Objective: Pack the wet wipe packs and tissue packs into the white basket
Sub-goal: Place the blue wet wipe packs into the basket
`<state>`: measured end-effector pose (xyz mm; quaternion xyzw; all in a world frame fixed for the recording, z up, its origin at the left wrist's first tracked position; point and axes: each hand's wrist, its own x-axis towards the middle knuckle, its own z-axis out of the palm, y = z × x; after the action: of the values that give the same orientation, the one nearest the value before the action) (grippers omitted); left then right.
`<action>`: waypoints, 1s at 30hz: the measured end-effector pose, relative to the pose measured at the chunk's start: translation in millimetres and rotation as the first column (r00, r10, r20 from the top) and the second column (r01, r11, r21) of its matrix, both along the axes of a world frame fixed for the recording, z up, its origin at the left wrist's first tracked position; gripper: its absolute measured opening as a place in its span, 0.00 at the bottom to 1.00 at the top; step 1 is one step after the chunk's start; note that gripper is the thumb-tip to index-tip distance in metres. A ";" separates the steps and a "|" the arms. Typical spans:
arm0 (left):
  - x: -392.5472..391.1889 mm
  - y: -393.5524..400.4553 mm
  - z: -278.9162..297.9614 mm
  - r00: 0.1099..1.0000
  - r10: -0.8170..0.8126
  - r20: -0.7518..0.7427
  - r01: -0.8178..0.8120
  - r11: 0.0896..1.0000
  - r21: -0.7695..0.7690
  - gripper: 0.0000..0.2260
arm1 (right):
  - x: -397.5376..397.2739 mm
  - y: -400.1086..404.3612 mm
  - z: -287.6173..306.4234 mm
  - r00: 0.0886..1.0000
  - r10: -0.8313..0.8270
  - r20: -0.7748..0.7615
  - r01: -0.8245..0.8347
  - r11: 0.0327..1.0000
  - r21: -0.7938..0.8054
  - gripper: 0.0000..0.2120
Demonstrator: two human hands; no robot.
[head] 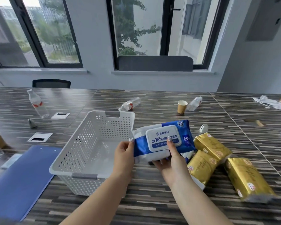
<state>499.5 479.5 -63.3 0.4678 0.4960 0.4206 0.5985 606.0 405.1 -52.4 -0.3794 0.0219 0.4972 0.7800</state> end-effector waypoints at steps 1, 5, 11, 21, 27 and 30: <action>-1.6 1.9 1.8 1.000 -0.002 0.018 0.002 1.000 -0.003 0.11 | -0.8 1.4 2.8 1.000 0.003 -0.006 -0.003 1.000 0.011 0.10; -8.8 4.4 10.8 0.993 -0.040 0.113 0.043 0.999 -0.024 0.10 | -3.4 6.8 9.0 1.000 0.002 -0.009 -0.001 1.000 0.020 0.13; -15.8 12.7 29.1 0.971 -0.043 0.236 0.053 0.998 -0.037 0.10 | -4.5 5.9 9.5 1.000 0.024 0.012 -0.025 0.999 0.030 0.17; -13.5 19.5 29.6 0.996 -0.023 0.087 0.016 0.997 0.077 0.10 | -10.0 1.7 12.6 0.998 0.059 0.026 -0.059 0.998 0.030 0.18; -17.9 13.2 30.9 0.991 -0.073 0.110 0.068 0.996 0.052 0.13 | -14.7 9.5 19.3 0.998 0.059 -0.006 -0.059 0.998 0.027 0.19; -19.2 0.7 26.0 0.993 -0.113 0.020 0.111 0.990 0.091 0.16 | -14.9 15.2 24.8 1.000 0.027 -0.016 -0.027 0.999 0.037 0.19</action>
<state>480.3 480.1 -37.2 0.5160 0.4422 0.4140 0.6057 591.1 420.3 -27.6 -0.3610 0.0141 0.5111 0.7799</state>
